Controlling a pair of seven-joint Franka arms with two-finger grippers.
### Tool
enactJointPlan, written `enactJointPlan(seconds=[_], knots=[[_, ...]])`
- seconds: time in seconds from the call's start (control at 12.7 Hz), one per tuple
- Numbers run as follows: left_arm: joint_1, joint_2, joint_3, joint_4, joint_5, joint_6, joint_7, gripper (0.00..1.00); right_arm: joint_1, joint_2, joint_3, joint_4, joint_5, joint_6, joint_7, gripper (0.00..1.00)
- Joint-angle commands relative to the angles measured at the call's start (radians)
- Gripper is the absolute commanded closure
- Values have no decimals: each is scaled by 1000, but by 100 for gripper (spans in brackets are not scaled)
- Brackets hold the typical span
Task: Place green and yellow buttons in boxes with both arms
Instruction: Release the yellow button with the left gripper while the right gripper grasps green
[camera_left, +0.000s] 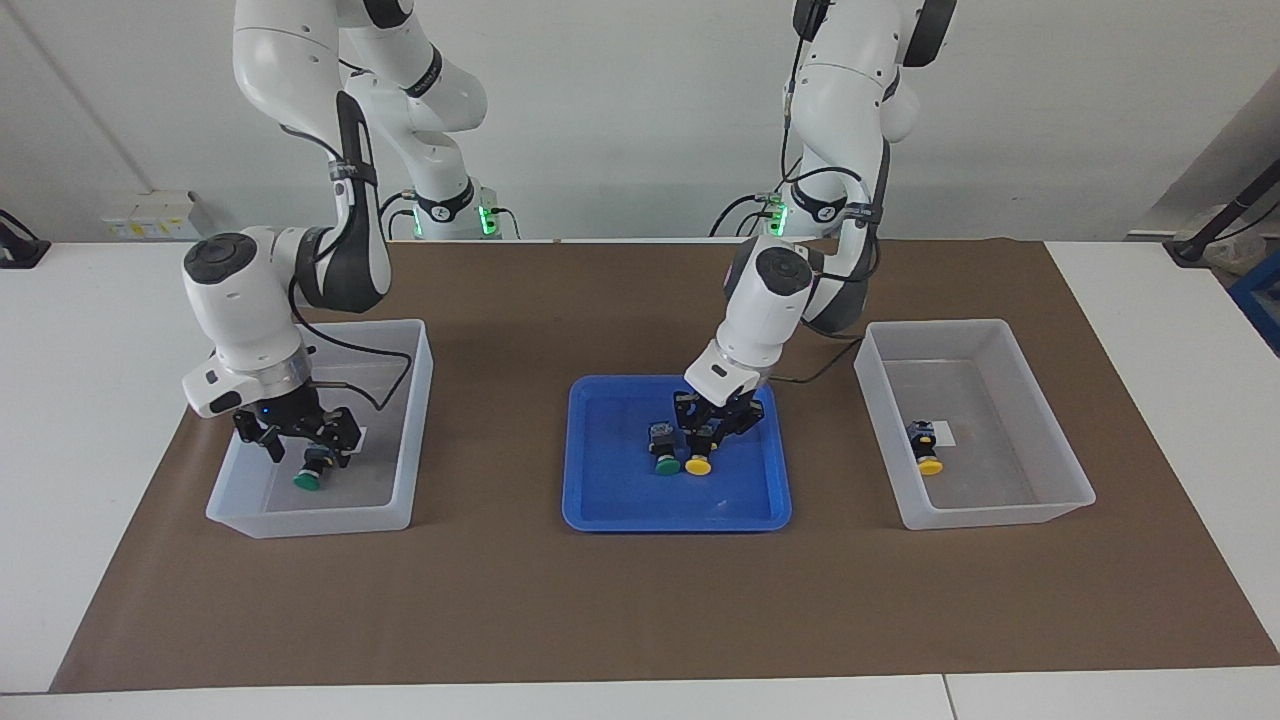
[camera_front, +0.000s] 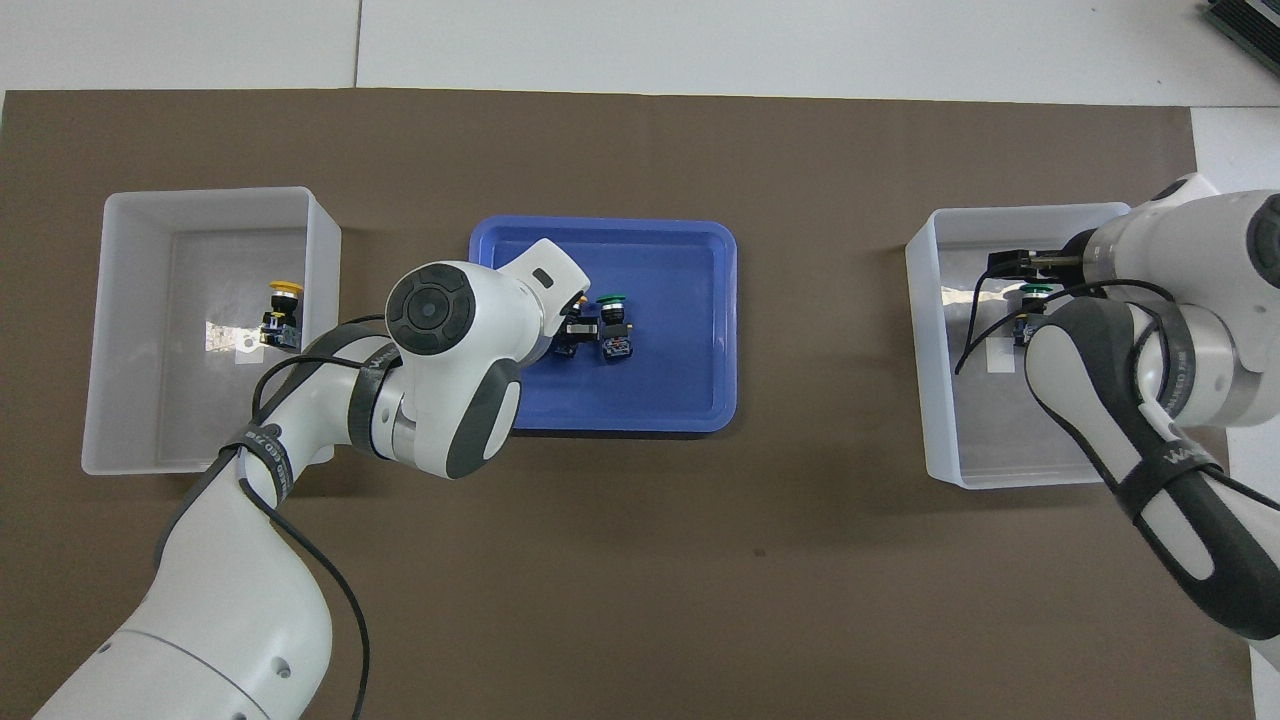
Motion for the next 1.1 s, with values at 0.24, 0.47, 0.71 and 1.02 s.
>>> enactJointPlan(seconds=[0.24, 0.47, 0.71, 1.02], knots=[[103, -12, 1, 132, 11, -212, 24, 100, 198, 11, 4, 172, 16, -164, 199, 0], [183, -63, 3, 189, -3, -301, 23, 100, 287, 45, 21, 171, 28, -95, 242, 0], [321, -129, 0, 221, -4, -423, 24, 100, 401, 109, 22, 161, 59, 53, 312, 0], [478, -157, 6, 256, -1, -568, 96, 100, 491, 180, 32, 169, 88, 156, 389, 0]])
